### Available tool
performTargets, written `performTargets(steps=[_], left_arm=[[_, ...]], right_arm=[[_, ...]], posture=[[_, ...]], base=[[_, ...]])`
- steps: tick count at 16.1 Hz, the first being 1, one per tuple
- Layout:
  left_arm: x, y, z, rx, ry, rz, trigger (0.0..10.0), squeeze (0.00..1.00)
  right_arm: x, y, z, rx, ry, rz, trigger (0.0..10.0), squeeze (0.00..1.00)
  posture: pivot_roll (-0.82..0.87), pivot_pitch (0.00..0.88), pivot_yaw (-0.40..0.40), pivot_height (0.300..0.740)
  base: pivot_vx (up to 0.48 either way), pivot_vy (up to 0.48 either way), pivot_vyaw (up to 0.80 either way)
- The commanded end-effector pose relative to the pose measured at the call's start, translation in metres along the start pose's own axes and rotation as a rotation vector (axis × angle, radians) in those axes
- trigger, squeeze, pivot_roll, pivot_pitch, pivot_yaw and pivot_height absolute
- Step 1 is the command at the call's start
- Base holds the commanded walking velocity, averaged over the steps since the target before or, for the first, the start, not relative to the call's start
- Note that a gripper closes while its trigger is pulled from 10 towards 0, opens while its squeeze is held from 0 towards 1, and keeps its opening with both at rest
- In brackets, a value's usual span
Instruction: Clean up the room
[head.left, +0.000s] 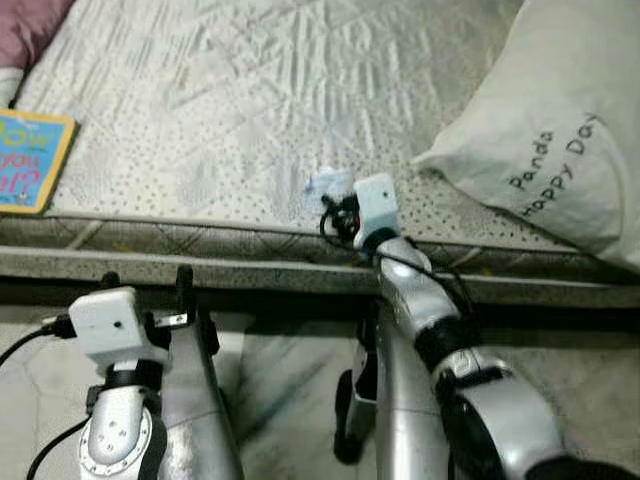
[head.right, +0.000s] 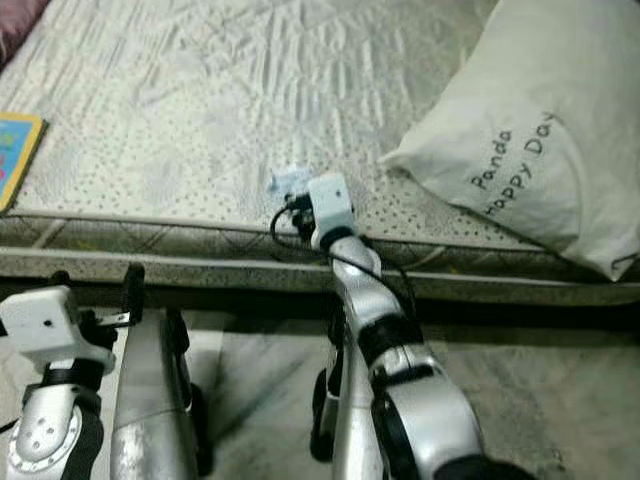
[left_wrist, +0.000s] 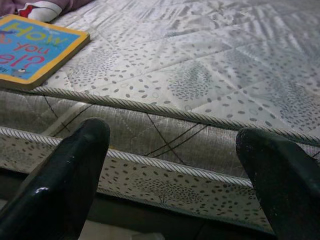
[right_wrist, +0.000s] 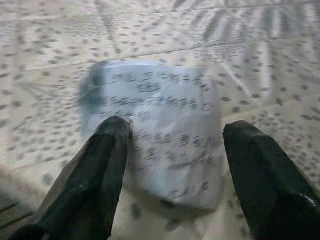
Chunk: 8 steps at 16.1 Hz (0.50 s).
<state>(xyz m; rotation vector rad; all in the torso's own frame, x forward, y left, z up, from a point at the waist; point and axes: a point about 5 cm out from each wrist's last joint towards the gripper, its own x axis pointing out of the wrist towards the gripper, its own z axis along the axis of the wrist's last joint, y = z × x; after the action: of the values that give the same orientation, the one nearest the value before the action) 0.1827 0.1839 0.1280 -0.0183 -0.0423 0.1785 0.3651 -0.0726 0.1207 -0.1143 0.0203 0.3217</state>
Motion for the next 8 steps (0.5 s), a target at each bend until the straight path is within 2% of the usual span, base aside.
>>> performTargets(steps=[1,4,8], left_arm=[[-0.003,0.002,0.001,0.014,0.012,-0.003,10.0,0.0],[-0.004,0.0,0.003,0.013,0.016,-0.006,10.0,0.0],[-0.008,-0.003,0.004,0.007,0.026,-0.009,10.0,0.0]], right_arm=[[0.0,-0.003,-0.002,0.002,0.009,-0.027,10.0,0.0],[0.007,0.006,0.005,0.003,-0.006,-0.008,10.0,0.0],[0.009,0.028,-0.001,0.028,0.034,0.061,9.9,0.0]], posture=[[0.2,0.301,-0.09,0.506],[0.2,0.304,-0.096,0.506],[0.22,0.311,-0.1,0.506]], base=[[0.0,0.0,0.0],[0.0,0.0,0.0],[0.0,0.0,0.0]])
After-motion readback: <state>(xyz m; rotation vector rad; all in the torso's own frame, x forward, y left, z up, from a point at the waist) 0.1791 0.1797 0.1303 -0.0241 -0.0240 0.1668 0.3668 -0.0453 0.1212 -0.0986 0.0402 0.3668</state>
